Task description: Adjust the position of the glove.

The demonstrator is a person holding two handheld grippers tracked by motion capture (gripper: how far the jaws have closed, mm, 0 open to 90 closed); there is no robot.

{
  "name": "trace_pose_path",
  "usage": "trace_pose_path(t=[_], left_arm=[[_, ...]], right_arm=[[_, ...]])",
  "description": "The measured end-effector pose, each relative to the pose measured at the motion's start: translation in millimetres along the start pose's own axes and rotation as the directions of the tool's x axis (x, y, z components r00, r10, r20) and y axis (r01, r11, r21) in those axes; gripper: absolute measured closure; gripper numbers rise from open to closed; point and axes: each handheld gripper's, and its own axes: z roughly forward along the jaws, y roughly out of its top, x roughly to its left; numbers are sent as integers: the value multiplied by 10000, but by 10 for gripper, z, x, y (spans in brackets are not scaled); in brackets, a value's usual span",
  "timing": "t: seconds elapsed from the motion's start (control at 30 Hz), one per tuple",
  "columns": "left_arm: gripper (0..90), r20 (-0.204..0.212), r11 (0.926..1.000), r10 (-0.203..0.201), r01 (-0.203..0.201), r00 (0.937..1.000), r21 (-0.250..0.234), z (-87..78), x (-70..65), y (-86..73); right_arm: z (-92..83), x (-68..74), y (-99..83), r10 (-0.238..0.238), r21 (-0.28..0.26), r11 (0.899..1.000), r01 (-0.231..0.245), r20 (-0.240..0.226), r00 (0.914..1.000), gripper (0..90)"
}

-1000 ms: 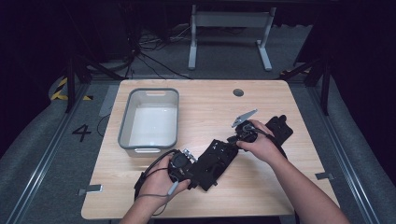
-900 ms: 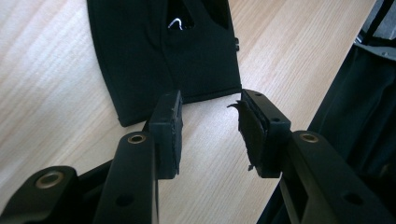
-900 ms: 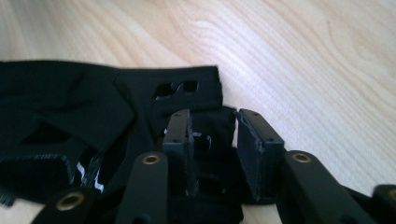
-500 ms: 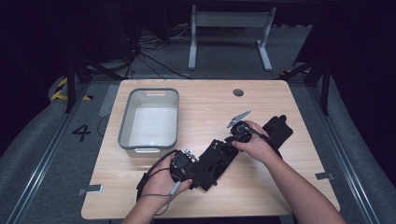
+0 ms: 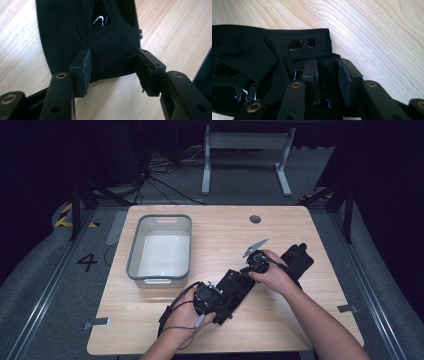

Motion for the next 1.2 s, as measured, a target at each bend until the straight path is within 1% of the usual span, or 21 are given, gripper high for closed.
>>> trace_pose_path(t=[0.07,0.13,0.2,0.27,0.33,0.37,0.43,0.47,0.57,0.63,0.7,0.77,0.83,0.9,1.03,1.1,1.2], left_arm=[[499,-133,10000,-34,35,9999,38,24,-1,3],[540,-257,9999,-109,109,9996,24,25,3,3],[569,-198,9998,-195,195,9996,-3,24,23,0],[616,-270,9997,-225,225,9994,-24,21,42,-4],[702,-512,9999,-144,144,9986,-18,19,49,-8],[731,-576,9999,-120,120,9983,-7,19,48,-7],[763,-701,9999,-137,136,9974,-19,23,45,-5],[779,-806,10000,-65,66,9967,9,24,43,-1],[821,-904,10000,-22,22,9959,3,29,28,7],[838,-904,10000,77,-72,9959,63,27,24,12],[848,-889,10000,59,-53,9960,61,21,24,15],[853,-907,9999,137,-134,9958,35,7,19,14],[853,-836,9998,185,-184,9963,14,-22,17,12],[854,-859,9996,252,-259,9960,-67,-60,17,6],[853,-769,9991,322,-341,9965,-237,-140,3,-2],[853,-739,9981,465,-492,9962,-362,-196,-7,-4],[853,-768,9967,573,-615,9954,-529,-290,-27,-1]], right_arm=[[-2,8,1,68,20,10000,-68,-4,10000,688],[0,8,-2,49,1,10000,-49,1,10000,694],[1,7,-6,69,-17,10000,-69,-24,10000,706],[2,9,-5,33,0,10000,-33,-43,10000,718],[3,14,-3,23,17,10000,-23,-54,10000,731],[3,12,-3,40,29,10000,-39,-80,10000,741],[3,7,-2,98,35,9999,-97,-163,9998,764],[3,5,-1,121,44,9999,-120,-196,9997,773],[2,14,5,116,75,9999,-115,-194,9997,811],[-3,34,14,72,122,9999,-70,-112,9999,834],[-9,57,22,-41,148,9999,40,8,10000,847],[-36,85,30,-240,209,9995,236,155,9996,858],[-93,110,32,-225,30,9997,224,149,9996,860],[-168,133,28,-172,-157,9997,173,106,9998,860],[-335,184,3,-245,-495,9985,249,75,9997,860],[-417,215,-20,-263,-635,9976,268,91,9996,860],[-541,258,-77,-122,-878,9960,133,127,9998,859]])
